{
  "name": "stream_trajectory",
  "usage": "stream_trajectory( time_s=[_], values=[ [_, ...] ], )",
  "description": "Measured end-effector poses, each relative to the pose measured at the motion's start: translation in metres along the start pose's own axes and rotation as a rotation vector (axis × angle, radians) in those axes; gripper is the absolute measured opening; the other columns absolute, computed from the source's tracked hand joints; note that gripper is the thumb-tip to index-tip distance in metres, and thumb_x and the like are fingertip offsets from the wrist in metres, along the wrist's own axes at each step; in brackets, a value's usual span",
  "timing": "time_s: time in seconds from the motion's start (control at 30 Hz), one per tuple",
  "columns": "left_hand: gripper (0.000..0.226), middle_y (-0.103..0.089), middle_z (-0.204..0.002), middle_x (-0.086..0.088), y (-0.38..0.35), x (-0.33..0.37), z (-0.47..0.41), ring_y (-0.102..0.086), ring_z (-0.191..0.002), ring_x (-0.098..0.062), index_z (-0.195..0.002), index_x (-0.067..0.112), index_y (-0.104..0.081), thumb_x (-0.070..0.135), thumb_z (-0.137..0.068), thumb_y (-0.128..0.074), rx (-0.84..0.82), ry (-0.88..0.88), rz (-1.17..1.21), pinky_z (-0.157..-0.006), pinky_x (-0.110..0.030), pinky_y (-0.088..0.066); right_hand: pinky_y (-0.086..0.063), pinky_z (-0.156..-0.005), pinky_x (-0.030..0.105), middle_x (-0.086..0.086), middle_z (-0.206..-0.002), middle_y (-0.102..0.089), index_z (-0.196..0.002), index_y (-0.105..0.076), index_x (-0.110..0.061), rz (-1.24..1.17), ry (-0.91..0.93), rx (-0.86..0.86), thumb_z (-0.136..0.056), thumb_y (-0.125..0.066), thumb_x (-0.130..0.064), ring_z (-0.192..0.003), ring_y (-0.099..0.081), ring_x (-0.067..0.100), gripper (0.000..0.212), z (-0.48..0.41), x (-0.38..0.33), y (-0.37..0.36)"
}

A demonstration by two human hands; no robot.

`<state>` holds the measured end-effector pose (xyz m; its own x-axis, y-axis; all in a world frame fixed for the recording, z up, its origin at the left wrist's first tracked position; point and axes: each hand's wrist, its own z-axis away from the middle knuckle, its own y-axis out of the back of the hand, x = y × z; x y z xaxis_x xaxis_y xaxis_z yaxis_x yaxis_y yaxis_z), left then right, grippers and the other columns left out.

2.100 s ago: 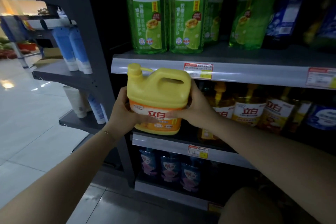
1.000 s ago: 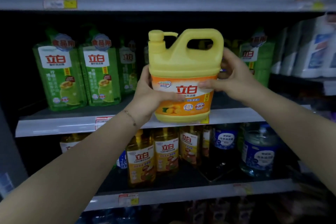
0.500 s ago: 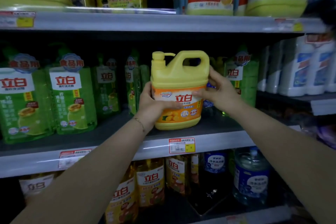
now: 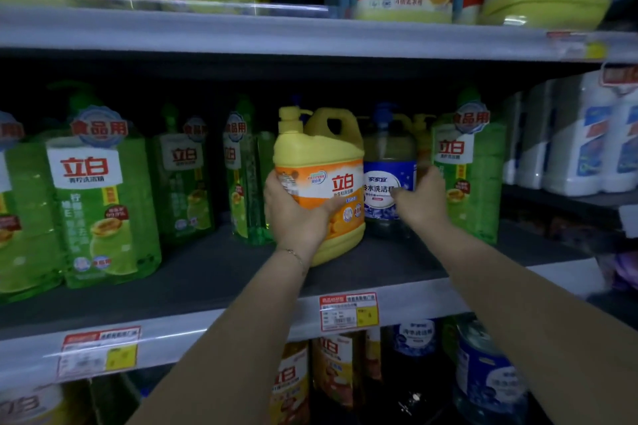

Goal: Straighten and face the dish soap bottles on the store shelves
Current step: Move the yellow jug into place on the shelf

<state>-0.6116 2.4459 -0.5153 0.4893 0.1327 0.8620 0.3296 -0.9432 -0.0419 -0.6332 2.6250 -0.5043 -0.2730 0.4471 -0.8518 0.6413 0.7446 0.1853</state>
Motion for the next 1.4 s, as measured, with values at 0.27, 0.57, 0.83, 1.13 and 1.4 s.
stream_trajectory(
  time_s=[0.27,0.57,0.83,1.13,1.4],
  values=[
    [0.111,-0.042,-0.137,-0.001,-0.005,-0.008,-0.009,-0.04,-0.128,-0.023,-0.144,0.023,-0.025,0.027,-0.056,-0.092,0.005,-0.025,-0.08,-0.11,-0.045,-0.034,-0.046,-0.098,0.043,0.007,-0.129,-0.052,-0.145,-0.019,-0.016,-0.079,-0.191,-0.188,-0.058,-0.088,-0.005,-0.115,-0.055,0.027,0.111,-0.02,0.003,-0.008],
    [0.109,-0.044,-0.131,-0.001,-0.005,-0.011,-0.021,-0.044,-0.124,-0.023,-0.137,0.025,-0.025,0.02,-0.052,-0.094,-0.053,0.031,-0.067,-0.109,-0.048,-0.038,-0.053,-0.085,0.037,0.003,-0.108,-0.058,-0.116,-0.038,-0.008,-0.079,-0.211,-0.156,-0.033,-0.097,-0.022,-0.094,-0.058,0.021,0.103,-0.019,-0.001,-0.015],
    [0.11,-0.032,-0.14,-0.004,0.002,-0.003,-0.019,-0.024,-0.132,-0.026,-0.143,0.033,-0.017,0.038,-0.06,-0.089,-0.109,0.112,-0.234,-0.111,-0.05,-0.026,-0.051,-0.079,0.035,0.001,-0.104,-0.06,-0.123,-0.042,-0.02,-0.132,-0.057,0.002,-0.046,-0.09,-0.009,-0.092,-0.059,0.023,0.092,-0.001,0.001,-0.009],
    [0.13,-0.038,-0.147,-0.012,-0.009,-0.002,-0.036,-0.039,-0.134,-0.032,-0.153,0.018,0.006,0.027,-0.064,-0.089,-0.208,0.236,-0.216,-0.112,-0.047,-0.033,-0.056,-0.081,0.045,-0.004,-0.108,-0.063,-0.118,-0.043,-0.028,-0.203,0.099,0.033,-0.042,-0.09,-0.015,-0.092,-0.064,0.017,0.09,0.028,0.003,0.017],
    [0.118,-0.015,-0.152,-0.013,-0.016,0.015,-0.002,-0.02,-0.139,-0.03,-0.152,0.02,-0.003,0.017,-0.067,-0.085,-0.036,0.107,-0.371,-0.113,-0.042,-0.03,-0.054,-0.081,0.044,-0.009,-0.114,-0.06,-0.123,-0.043,-0.031,-0.099,0.539,-0.091,-0.049,-0.091,-0.024,-0.103,-0.06,0.012,0.089,0.066,-0.009,0.042]
  ],
)
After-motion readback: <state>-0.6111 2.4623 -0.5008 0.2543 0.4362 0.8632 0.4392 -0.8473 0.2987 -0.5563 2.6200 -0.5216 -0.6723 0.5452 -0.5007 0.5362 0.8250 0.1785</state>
